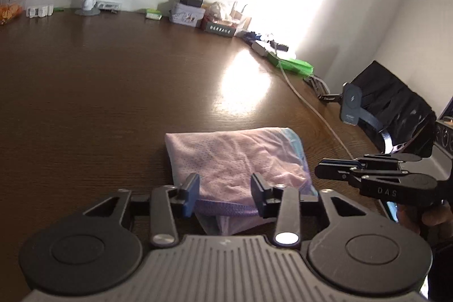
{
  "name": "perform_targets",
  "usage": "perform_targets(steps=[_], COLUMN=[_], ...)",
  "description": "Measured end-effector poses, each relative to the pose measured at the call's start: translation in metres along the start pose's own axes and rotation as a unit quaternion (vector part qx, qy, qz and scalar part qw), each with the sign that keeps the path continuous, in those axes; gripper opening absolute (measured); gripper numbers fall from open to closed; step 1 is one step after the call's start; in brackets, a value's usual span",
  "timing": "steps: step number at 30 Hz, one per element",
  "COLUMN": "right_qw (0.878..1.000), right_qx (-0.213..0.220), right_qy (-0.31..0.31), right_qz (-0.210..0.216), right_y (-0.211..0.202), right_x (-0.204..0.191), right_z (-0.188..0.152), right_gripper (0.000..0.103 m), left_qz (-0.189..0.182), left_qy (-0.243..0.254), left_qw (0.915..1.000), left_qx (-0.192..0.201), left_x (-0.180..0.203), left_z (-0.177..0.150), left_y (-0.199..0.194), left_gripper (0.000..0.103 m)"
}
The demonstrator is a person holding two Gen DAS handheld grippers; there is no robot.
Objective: Fold clothes
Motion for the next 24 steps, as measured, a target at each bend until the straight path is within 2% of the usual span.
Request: perform_targets(steps=[1, 3, 5, 9, 11, 13, 16, 17, 24], right_qw=[1.0, 0.998, 0.997, 0.998, 0.999, 0.999, 0.999, 0.999, 0.998], right_qx=[0.01, 0.016, 0.015, -0.001, -0.01, -0.023, -0.026, -0.029, -0.049], right_qy=[-0.013, -0.034, -0.053, -0.05, -0.043, -0.035, -0.03, -0.024, -0.029], right_qz=[0.015, 0.052, 0.06, 0.033, 0.03, 0.031, 0.022, 0.02, -0.003], right_y=[-0.008, -0.018, -0.018, -0.008, -0.003, 0.002, 0.007, 0.01, 0.045], right_x=[-0.007, -0.021, -0.03, -0.028, -0.023, -0.02, -0.018, -0.017, -0.013], right_z=[-0.001, -0.006, -0.012, -0.018, -0.02, -0.023, -0.024, -0.022, 0.011], right_gripper=[0.016, 0.034, 0.037, 0.037, 0.036, 0.036, 0.018, 0.009, 0.004], left_qz=[-0.005, -0.003, 0.009, 0.029, 0.024, 0.019, 0.016, 0.018, 0.032], left_qy=[0.01, 0.024, 0.031, 0.022, 0.014, 0.018, 0.011, 0.012, 0.02], left_qw=[0.9999, 0.9996, 0.999, 0.9983, 0.9982, 0.9979, 0.9978, 0.9976, 0.9967], left_qx=[0.001, -0.012, -0.032, -0.046, -0.052, -0.058, -0.064, -0.065, -0.072], left_x=[0.001, 0.004, 0.004, -0.001, -0.005, -0.006, -0.01, -0.012, -0.031], left_z=[-0.001, -0.01, -0.021, -0.027, -0.028, -0.027, -0.02, -0.017, 0.023], left_y=[-0.007, -0.009, -0.004, 0.01, 0.016, 0.02, 0.028, 0.031, 0.069], left_gripper=[0.049, 0.05, 0.05, 0.044, 0.02, 0.01, 0.006, 0.005, 0.004])
Point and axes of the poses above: each gripper's, at about its wrist camera, not at the fingertips, and y roughly the way its jaws point, x to its right, z to its top, the point moved 6 cm from there along y, roughly the way its jaws point, and after that the axes turned 2 degrees about x, right-handed, at the moved point
